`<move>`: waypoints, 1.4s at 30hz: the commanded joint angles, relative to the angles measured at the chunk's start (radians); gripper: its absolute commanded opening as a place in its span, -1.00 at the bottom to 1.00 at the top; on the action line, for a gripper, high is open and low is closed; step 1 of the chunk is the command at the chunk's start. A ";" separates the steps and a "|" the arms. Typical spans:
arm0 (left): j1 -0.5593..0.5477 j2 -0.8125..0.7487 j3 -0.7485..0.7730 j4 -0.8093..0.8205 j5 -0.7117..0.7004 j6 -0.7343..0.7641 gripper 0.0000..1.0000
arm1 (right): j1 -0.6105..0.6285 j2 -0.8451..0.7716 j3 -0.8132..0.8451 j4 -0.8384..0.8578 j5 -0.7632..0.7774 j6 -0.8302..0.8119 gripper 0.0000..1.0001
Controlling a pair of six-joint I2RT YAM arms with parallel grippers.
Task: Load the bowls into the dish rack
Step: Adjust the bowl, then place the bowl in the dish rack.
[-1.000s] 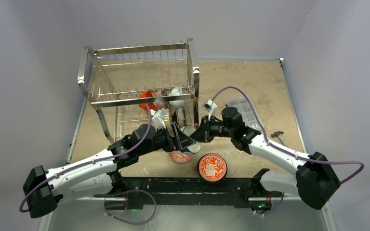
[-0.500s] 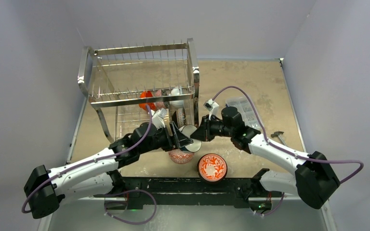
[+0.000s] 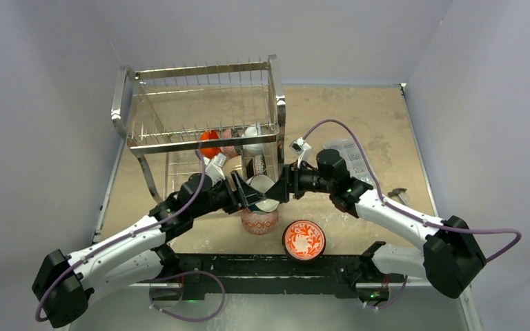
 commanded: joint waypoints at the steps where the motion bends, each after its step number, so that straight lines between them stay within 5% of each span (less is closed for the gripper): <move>1: 0.021 -0.051 0.007 0.092 0.018 -0.036 -1.00 | 0.003 -0.029 0.053 0.022 -0.004 -0.002 0.55; 12: 0.102 -0.188 0.006 0.008 -0.054 -0.019 -1.00 | 0.003 -0.093 0.058 -0.007 0.077 0.008 0.98; 26: 0.166 -0.365 0.025 -0.150 -0.336 0.038 -1.00 | 0.003 -0.121 0.031 0.004 0.103 0.016 0.98; 42: 0.165 -0.313 0.201 -0.399 -0.684 0.313 -1.00 | 0.003 -0.110 0.029 -0.002 0.082 0.003 0.97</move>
